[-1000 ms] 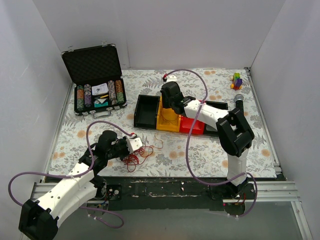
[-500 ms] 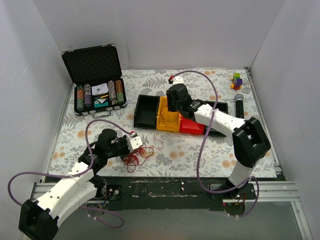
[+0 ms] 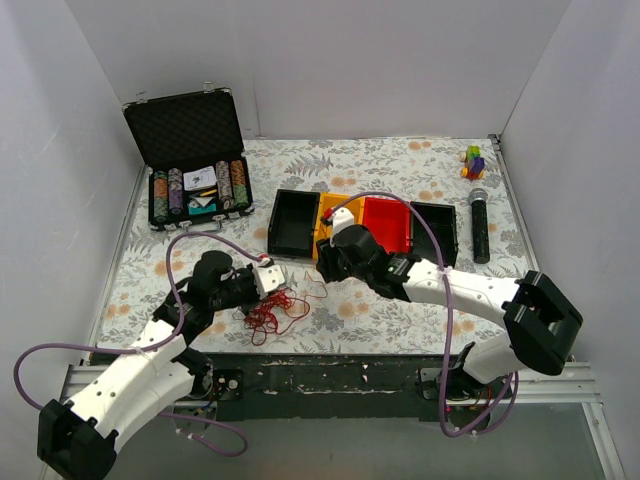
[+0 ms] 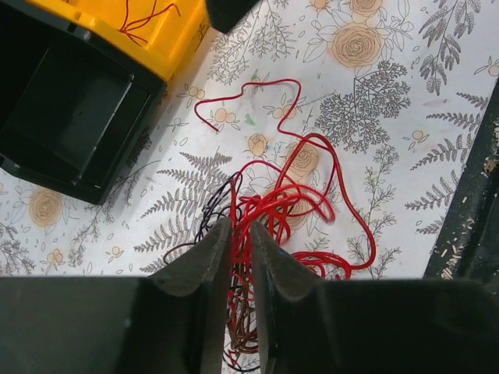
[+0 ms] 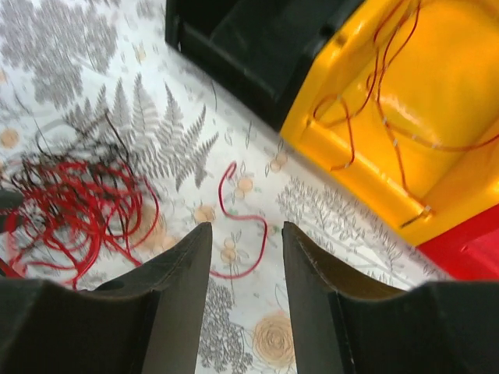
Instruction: Untangle the cables
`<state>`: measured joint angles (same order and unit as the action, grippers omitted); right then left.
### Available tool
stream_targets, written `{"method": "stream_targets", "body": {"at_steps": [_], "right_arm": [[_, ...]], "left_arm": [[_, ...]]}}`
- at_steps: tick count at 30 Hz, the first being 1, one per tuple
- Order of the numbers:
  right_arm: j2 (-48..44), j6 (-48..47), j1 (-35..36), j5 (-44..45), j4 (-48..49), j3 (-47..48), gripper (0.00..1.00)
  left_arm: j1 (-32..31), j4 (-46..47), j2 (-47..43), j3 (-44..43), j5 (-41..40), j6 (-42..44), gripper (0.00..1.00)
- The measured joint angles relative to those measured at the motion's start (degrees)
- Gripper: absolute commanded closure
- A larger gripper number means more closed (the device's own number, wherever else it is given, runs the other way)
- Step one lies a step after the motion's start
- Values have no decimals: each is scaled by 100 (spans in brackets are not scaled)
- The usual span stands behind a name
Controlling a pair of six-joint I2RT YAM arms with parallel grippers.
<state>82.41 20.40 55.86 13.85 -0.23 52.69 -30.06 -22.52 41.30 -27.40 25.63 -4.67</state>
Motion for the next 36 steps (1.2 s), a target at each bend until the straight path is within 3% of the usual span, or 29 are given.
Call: {"method": "stream_targets", "body": {"at_steps": [2, 4, 15, 28, 31, 36], "right_arm": [[-13, 61, 68, -98, 101, -258, 49], [-90, 66, 188, -234, 245, -527, 49], [-619, -70, 470, -409, 682, -730, 50], [1147, -446, 470, 13, 608, -96, 50], [1392, -610, 470, 142, 625, 116, 54], [1766, -866, 457, 317, 649, 435, 76]], "left_arm": [[0, -7, -2, -24, 13, 0, 51], [0, -46, -15, -24, 17, -39, 38], [0, -341, -267, -70, -413, -308, 41], [0, -393, -240, -13, -323, -236, 43], [0, -400, -275, -13, -260, -219, 43], [0, -398, -289, -13, -195, -219, 43]]}}
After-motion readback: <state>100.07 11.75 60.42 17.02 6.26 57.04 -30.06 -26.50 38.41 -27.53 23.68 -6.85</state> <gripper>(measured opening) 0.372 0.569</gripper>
